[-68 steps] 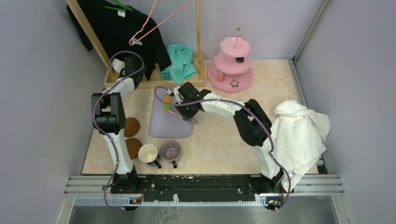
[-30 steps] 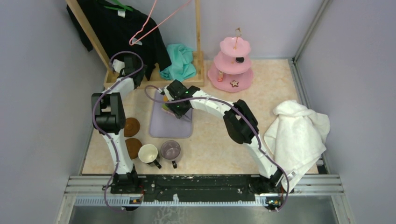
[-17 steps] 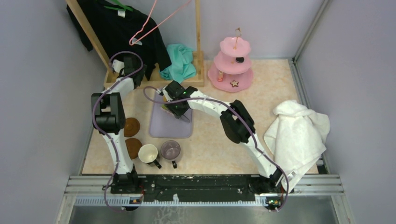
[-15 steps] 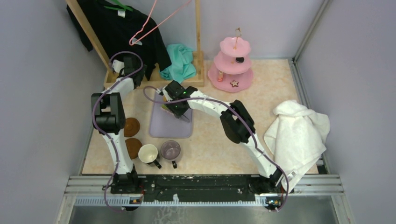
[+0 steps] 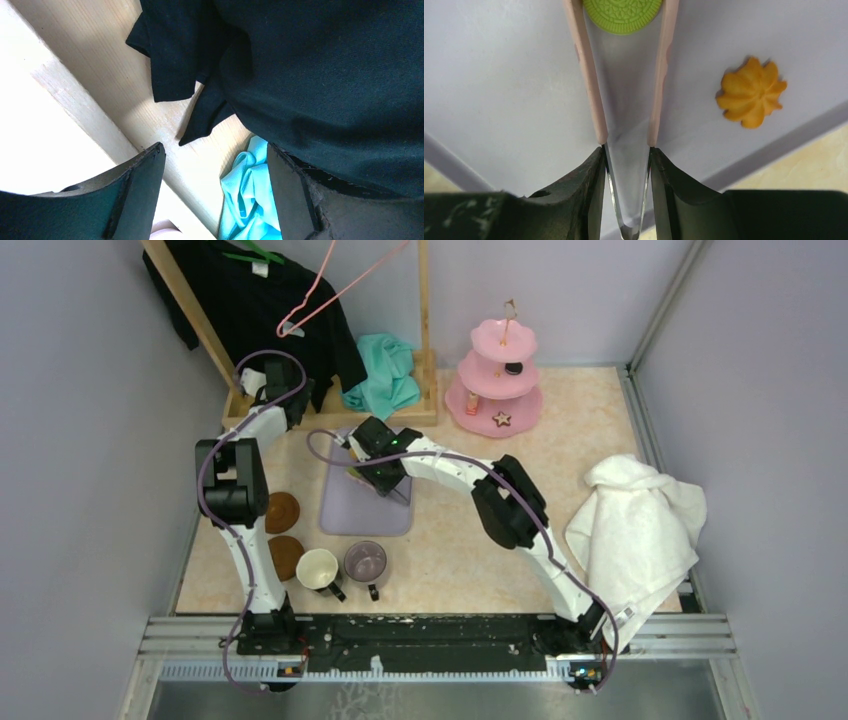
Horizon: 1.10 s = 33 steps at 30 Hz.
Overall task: Serve the afternoon tea
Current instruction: Pick up the desert from the tray, then place the desert on the desert table.
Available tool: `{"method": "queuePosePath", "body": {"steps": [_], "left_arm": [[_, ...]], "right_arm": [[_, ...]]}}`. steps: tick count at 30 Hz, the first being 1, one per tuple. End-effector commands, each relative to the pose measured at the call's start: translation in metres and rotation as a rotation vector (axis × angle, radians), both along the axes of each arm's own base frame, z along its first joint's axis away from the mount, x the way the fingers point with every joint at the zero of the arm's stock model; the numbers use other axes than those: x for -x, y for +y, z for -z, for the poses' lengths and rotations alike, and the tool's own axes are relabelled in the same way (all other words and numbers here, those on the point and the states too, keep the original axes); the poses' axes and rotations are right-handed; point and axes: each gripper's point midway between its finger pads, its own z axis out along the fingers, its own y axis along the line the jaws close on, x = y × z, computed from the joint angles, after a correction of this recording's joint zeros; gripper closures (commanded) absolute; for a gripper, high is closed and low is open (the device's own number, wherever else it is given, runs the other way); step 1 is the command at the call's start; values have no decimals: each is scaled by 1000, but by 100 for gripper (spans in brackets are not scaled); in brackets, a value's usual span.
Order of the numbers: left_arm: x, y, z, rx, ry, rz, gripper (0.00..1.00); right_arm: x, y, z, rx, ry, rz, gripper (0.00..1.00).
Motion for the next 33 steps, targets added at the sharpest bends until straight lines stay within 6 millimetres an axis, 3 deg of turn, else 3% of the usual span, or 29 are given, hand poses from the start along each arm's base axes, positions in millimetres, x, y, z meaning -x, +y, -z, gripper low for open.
{"method": "queuePosePath", "body": {"steps": [1,6,17,25,33], "left_arm": [[-3,3,-19,-5,-30,-3,21],[-2,2,-17,-4,-24,-7,21],[0,9,-20,-41,-19,-23,20],[-1,10,-17,-49,-16,-27,21],[-6,11,-15,-52,-16,-27,21]], "right_arm": [[6,4,-60,-86,-88,-5,90],[13,-8,-75,-102,-106,6,98],[21,-33,-112,-147,-163,51,100],[11,-87,-155,-208,-203,193,100],[-8,-143,-178,-192,-238,329,100]]}}
